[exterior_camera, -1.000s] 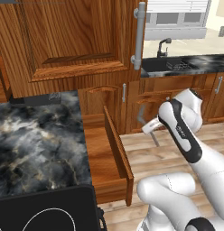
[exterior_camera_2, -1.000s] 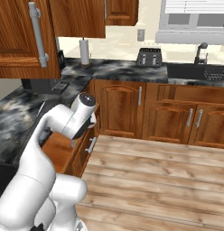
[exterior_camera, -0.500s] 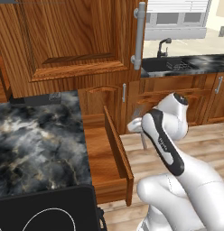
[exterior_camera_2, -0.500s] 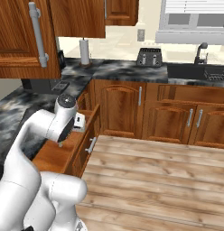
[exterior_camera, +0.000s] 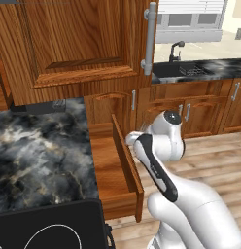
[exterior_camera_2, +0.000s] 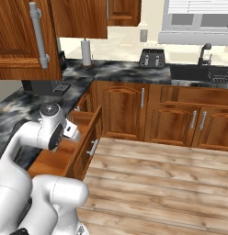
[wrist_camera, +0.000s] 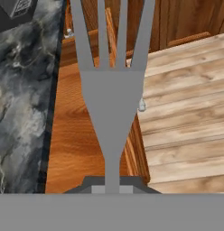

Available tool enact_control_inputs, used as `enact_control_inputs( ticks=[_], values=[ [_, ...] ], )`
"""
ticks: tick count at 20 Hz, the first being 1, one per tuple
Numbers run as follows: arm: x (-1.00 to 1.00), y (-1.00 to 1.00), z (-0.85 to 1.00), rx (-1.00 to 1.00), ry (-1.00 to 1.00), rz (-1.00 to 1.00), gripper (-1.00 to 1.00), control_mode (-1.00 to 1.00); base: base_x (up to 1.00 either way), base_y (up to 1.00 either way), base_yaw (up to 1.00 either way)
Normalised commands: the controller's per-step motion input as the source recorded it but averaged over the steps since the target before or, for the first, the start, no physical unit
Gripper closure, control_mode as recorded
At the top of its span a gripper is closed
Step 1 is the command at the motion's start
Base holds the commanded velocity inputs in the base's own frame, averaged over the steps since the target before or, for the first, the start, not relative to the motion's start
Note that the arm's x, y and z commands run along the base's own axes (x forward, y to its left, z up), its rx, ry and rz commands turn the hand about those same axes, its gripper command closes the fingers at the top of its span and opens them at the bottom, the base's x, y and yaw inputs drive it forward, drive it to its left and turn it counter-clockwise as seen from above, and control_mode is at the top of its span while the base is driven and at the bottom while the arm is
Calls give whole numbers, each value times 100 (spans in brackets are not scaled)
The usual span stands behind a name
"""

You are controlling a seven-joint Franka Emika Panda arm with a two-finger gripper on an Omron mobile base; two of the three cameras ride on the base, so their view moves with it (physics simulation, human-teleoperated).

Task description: Organize the utensils by type. Pick up the wooden spoons from the counter and place them in the open cabinet. Then pick up the metallic utensils from the counter and place them in the open drawer.

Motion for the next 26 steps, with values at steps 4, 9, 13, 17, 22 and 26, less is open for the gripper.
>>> enact_control_inputs(
  ticks=[4, 9, 13, 17, 22, 26],
  values=[
    [20, 7, -28, 0, 0, -17, 100, -100, 0, 0, 0],
    [27, 0, -26, 0, 0, -6, 100, -100, 0, 0, 0],
    [28, 6, -21, 0, 0, 0, 100, -100, 0, 0, 0],
    [20, 4, -18, 0, 0, 1, 100, -100, 0, 0, 0],
    [14, 11, -2, 0, 2, 5, 100, -100, 0, 0, 0],
    [5, 10, -3, 0, 15, 3, 100, -100, 0, 0, 0]
  ],
)
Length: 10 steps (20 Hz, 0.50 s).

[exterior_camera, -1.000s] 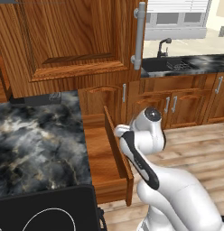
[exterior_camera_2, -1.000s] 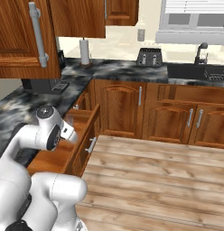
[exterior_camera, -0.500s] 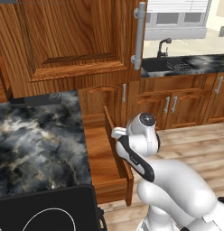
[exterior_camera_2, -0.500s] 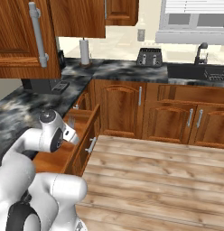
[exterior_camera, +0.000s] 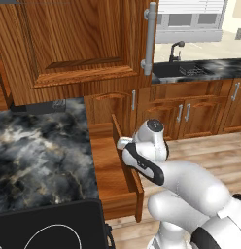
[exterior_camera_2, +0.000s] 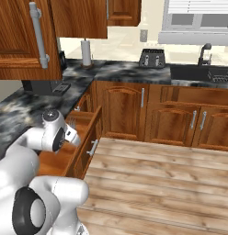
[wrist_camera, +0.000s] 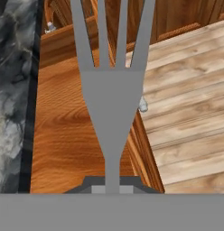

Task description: Organize the utensils by type. Pick up the wooden spoons from the counter and place them in the open cabinet. Then pick up the metallic utensils from the counter and place them in the open drawer.

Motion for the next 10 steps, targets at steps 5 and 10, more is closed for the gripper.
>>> enact_control_inputs(
  ticks=[5, 10],
  values=[
    [0, 9, -17, 0, 13, 0, 100, -100, 0, 0, 0],
    [0, 6, -20, 0, 8, 0, 100, -100, 0, 0, 0]
  ],
)
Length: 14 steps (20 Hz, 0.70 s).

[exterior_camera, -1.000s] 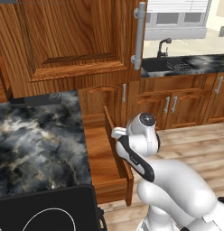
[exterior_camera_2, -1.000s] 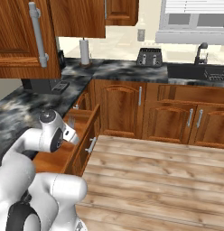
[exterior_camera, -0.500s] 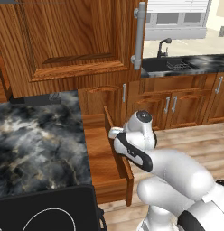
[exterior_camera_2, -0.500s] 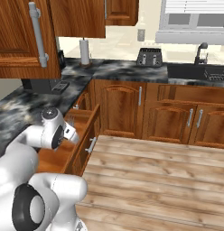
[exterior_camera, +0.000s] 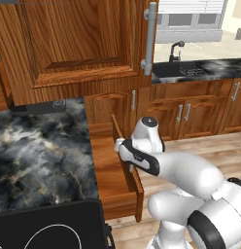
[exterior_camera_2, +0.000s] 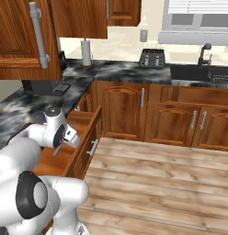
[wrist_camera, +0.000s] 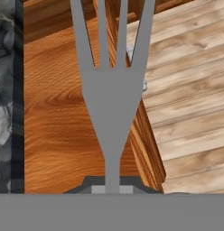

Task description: Organize the utensils by type. Pick up the wooden spoons from the counter and place them in the open cabinet. Then pick up the metallic utensils from the counter and place them in the open drawer.

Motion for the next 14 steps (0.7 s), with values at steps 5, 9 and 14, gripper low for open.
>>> enact_control_inputs(
  ticks=[5, 9, 14],
  values=[
    [0, 0, -25, 0, 0, 0, 100, -100, 0, 0, 0],
    [0, 0, -31, 0, 0, 0, 100, -100, 0, 0, 0],
    [0, -1, -29, 0, 0, 0, 100, -100, 0, 0, 0]
  ],
)
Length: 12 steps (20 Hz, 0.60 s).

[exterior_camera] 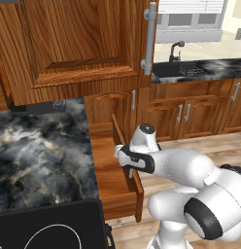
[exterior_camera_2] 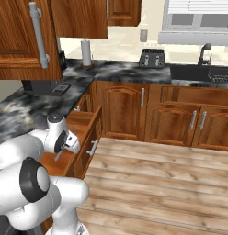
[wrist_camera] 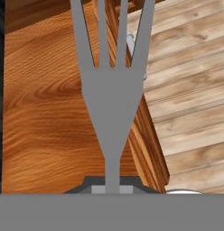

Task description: Organize the utensils by type. Pick up the wooden spoons from the counter and place them in the open cabinet. Then pick up the metallic utensils from the counter and place them in the open drawer.

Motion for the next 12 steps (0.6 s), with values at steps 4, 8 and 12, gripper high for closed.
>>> enact_control_inputs(
  ticks=[4, 8, 12],
  values=[
    [0, -5, -22, 3, 0, 0, 100, -100, 0, 0, 0],
    [0, -7, -21, 3, 0, 0, 100, -100, 0, 0, 0],
    [0, -11, -17, 4, 0, 0, 100, -100, 0, 0, 0]
  ],
)
